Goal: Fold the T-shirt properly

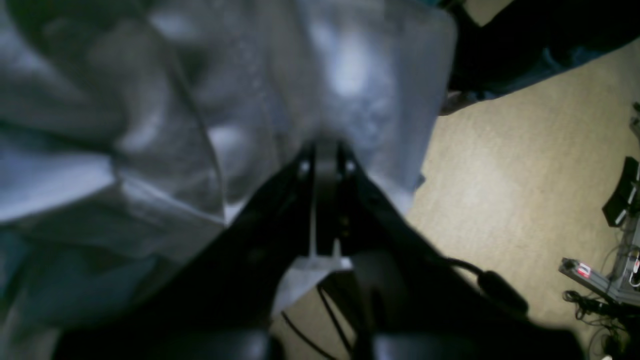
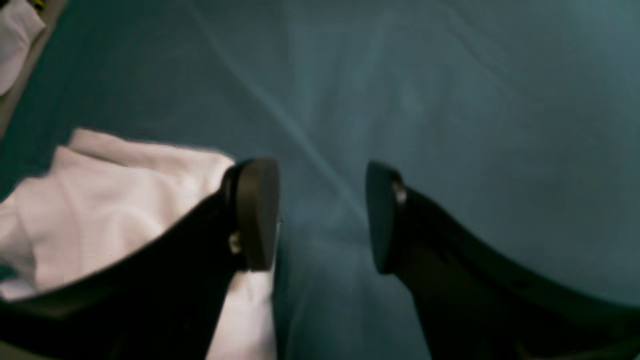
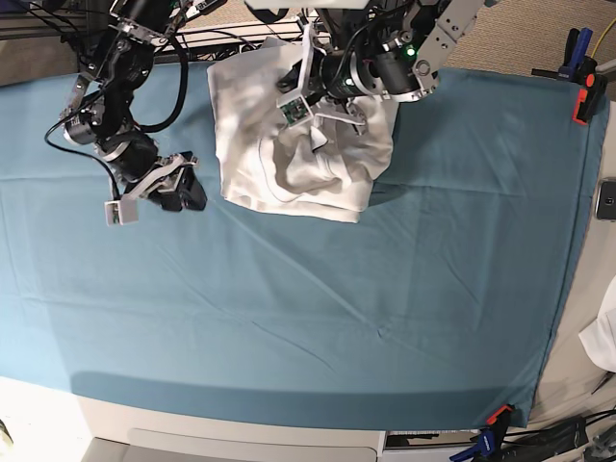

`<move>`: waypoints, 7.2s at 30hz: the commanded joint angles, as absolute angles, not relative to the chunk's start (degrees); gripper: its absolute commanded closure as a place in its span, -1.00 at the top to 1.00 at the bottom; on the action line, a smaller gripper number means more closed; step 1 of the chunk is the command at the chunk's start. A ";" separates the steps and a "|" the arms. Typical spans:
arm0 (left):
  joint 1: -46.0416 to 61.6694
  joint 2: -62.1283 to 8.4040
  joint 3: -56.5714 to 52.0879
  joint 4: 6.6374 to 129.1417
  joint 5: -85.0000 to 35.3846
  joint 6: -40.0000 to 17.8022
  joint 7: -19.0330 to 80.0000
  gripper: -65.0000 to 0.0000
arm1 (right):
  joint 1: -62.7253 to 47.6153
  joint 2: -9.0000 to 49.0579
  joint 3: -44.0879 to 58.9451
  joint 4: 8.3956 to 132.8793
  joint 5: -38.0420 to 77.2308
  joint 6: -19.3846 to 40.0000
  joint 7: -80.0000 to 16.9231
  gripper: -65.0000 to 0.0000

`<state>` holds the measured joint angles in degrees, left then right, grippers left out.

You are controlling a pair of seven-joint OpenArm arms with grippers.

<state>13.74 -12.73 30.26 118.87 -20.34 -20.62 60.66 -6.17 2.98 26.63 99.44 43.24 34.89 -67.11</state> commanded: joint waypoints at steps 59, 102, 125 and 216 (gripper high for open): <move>24.60 -13.61 7.31 122.39 -23.00 -13.52 58.87 0.04 | -2.70 3.49 29.67 90.32 59.59 39.44 -74.76 -1.00; -5.04 -16.10 7.35 100.99 -26.41 -16.53 55.44 -1.00 | -21.28 0.75 29.69 97.93 66.63 39.44 -77.21 -1.00; -14.76 -6.02 9.96 91.02 -27.73 -21.02 58.89 0.00 | -25.56 -2.85 23.35 97.93 69.65 40.00 -79.33 -0.79; 9.72 -15.75 -0.80 100.25 -54.59 -31.92 71.31 -1.00 | -6.81 0.86 29.47 100.51 39.40 32.95 -62.98 -1.00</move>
